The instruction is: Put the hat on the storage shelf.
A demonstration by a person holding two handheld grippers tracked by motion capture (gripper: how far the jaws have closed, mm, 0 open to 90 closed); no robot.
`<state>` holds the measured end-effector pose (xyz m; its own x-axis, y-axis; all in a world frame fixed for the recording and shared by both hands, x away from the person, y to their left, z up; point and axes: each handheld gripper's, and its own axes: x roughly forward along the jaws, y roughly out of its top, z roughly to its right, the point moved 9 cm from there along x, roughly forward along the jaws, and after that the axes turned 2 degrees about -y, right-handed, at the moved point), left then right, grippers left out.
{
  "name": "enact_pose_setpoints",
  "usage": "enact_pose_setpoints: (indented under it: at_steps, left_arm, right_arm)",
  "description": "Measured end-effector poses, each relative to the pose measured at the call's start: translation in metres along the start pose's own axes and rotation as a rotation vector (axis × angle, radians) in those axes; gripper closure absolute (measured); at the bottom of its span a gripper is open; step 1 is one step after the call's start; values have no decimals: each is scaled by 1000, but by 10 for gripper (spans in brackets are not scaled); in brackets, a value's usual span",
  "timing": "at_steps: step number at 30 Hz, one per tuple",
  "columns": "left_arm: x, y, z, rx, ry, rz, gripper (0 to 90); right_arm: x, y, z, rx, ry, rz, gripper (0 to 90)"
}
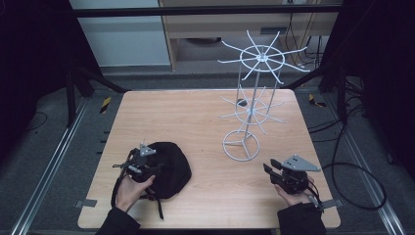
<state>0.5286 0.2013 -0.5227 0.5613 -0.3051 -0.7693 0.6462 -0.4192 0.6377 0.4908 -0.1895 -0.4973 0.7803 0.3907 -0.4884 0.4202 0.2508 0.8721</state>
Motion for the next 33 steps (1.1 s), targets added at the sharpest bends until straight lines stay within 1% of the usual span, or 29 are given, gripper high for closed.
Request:
enact_pose_setpoints:
  at_steps: [1,5,6,9,10,13,16,17,18,19,20,22,25,26,27,28,29,33]
  left_arm:
    - [2,-1,0,4,5,-12,539]
    - [10,-2,1,6,2,-50,543]
    - [12,-2,1,2,4,-55,549]
    - [16,-3,0,5,10,-73,597]
    - [20,-4,-1,7,14,-85,605]
    - [24,-5,-1,6,16,-96,624]
    - [33,-7,-1,21,19,-127,649]
    - [33,-7,-1,21,19,-127,655]
    - [35,-6,0,14,10,-124,664]
    - [35,-6,0,14,10,-124,676]
    - [35,-6,0,10,-1,-123,676]
    - [35,-6,0,6,-8,-126,693]
    - [36,-5,2,13,-3,-128,728]
    - [36,-5,2,14,4,-133,742]
    - [36,-5,3,13,12,-138,743]
    - [36,-5,3,10,11,-142,744]
    - [36,-5,3,4,9,-141,746]
    - [35,-5,3,14,11,-124,748]
  right_arm:
    - [0,0,0,0,0,0,650]
    - [1,-1,0,-1,2,-7,656]
    - [1,-1,-1,-2,3,-7,657]
    - [1,-1,-1,-3,5,-6,663]
    - [1,-1,-1,-3,5,-6,664]
    - [1,-1,-1,-5,5,-6,666]
    - [1,-1,-1,-6,7,-7,669]
    - [1,-1,-1,-6,7,-7,669]
    - [1,-1,-1,-8,6,-7,670]
    - [1,-1,-1,-8,6,-7,670]
    - [1,-1,-1,-5,7,-8,670]
    - [1,-1,-1,-6,7,-7,671]
    - [2,-1,-1,-7,7,-9,671]
    - [2,-1,-1,-7,7,-9,671]
    - [1,-1,-2,-2,7,-10,671]
    - [1,-1,-1,-5,5,-9,671]
    - [1,0,-1,-7,5,-7,672]
    - [1,-1,0,-5,4,-6,673]
